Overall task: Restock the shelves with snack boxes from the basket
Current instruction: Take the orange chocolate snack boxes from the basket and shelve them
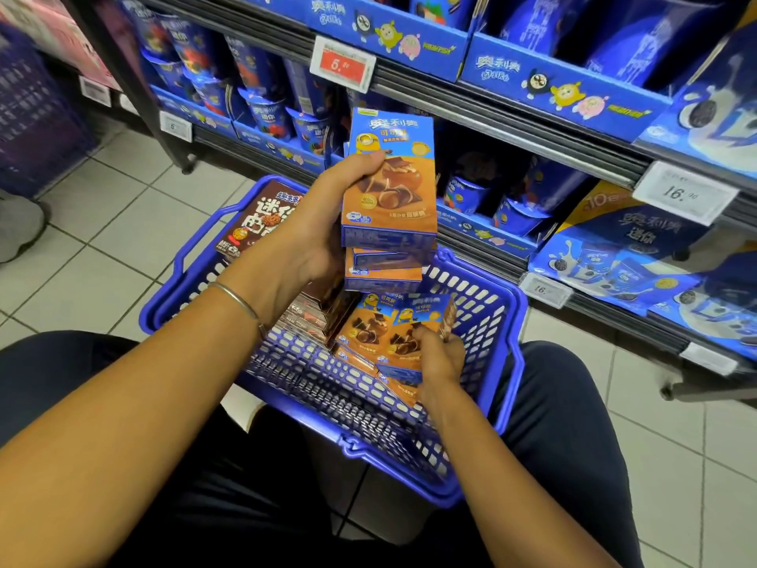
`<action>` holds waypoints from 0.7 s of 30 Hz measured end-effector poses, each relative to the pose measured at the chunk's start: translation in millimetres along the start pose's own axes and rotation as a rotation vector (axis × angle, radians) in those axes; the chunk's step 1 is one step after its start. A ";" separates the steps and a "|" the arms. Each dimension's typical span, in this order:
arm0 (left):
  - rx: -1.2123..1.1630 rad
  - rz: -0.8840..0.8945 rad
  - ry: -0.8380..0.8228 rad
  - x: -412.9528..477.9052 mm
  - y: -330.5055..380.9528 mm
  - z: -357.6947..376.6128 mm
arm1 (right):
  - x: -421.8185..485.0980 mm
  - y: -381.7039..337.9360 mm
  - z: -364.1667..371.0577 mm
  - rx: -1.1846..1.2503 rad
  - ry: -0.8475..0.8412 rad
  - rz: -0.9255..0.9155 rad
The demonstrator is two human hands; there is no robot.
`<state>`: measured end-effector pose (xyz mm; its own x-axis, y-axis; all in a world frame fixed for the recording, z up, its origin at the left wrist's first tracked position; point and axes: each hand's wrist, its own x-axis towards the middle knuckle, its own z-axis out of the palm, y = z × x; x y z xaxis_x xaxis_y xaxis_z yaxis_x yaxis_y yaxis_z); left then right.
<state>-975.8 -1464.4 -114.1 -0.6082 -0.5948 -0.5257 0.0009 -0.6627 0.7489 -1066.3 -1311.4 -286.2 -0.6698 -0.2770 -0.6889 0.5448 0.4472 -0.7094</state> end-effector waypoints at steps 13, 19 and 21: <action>-0.144 0.053 -0.044 15.5 5.8 -30.2 | -28.4 -95.7 -28.4 0.342 -0.172 -0.496; 0.087 0.150 0.044 19.7 5.8 -28.9 | -41.5 -153.1 -45.8 0.547 -0.459 -0.369; 0.104 0.147 0.047 21.7 1.5 -27.0 | -49.0 -161.7 -41.5 0.524 -0.579 -0.351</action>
<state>-967.5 -1490.6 -135.3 -0.5701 -0.7039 -0.4236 0.0032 -0.5176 0.8556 -1142.5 -1334.8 -131.6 -0.5573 -0.7806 -0.2828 0.6129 -0.1569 -0.7745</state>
